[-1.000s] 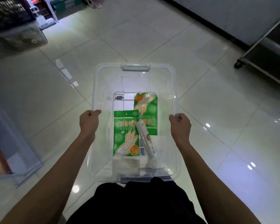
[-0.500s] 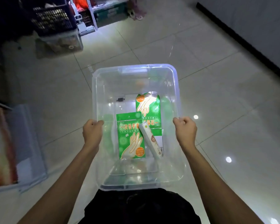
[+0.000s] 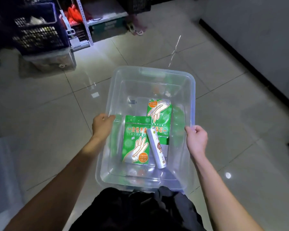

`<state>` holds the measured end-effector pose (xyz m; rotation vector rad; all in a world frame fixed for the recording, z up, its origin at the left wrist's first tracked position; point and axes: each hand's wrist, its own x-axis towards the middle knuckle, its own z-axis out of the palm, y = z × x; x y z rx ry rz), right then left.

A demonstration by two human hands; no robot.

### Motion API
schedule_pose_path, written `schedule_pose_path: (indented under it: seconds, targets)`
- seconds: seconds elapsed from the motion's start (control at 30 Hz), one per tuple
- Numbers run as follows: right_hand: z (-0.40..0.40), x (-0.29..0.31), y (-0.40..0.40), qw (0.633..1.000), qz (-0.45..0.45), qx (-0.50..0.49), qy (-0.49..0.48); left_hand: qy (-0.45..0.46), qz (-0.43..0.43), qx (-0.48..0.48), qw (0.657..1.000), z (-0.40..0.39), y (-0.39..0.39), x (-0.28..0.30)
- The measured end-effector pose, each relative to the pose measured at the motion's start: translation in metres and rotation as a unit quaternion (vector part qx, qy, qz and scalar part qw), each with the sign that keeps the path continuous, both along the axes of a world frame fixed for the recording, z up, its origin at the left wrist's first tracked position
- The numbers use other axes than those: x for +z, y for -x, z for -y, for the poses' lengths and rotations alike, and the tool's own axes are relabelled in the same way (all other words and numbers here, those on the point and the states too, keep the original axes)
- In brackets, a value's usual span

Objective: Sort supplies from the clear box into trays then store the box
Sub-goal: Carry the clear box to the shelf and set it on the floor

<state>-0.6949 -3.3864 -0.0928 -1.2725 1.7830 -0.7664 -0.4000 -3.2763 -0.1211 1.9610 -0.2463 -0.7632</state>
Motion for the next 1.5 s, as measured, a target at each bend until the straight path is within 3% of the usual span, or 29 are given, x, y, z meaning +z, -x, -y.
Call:
schedule_pose_path:
  seconds: [0.3,0.63,0.8,0.93,1.23,1.5]
  targets:
    - [0.193,-0.028,-0.096,0.999,0.042,0.009,-0.011,-0.016,0.000,-0.017,1.000,0.183,-0.095,-0.010]
    - [0.409,-0.004,-0.244,0.987,0.042,0.154,-0.001,0.004,-0.004,0.111,0.994,0.335,-0.211,0.007]
    - [0.512,-0.011,-0.317,0.981,0.016,0.193,-0.001,0.000,-0.034,0.163,0.986,0.420,-0.271,-0.010]
    - [0.588,-0.018,-0.366,0.984,0.007,0.180,-0.005,-0.006,-0.047,0.166,0.985,0.506,-0.323,-0.027]
    - [0.767,0.000,-0.410,0.997,-0.006,0.080,0.002,-0.004,-0.054,0.060,0.997,0.726,-0.395,-0.013]
    - [0.935,-0.021,-0.469,0.995,0.004,0.099,-0.016,-0.023,-0.040,0.069,0.997,0.883,-0.448,-0.019]
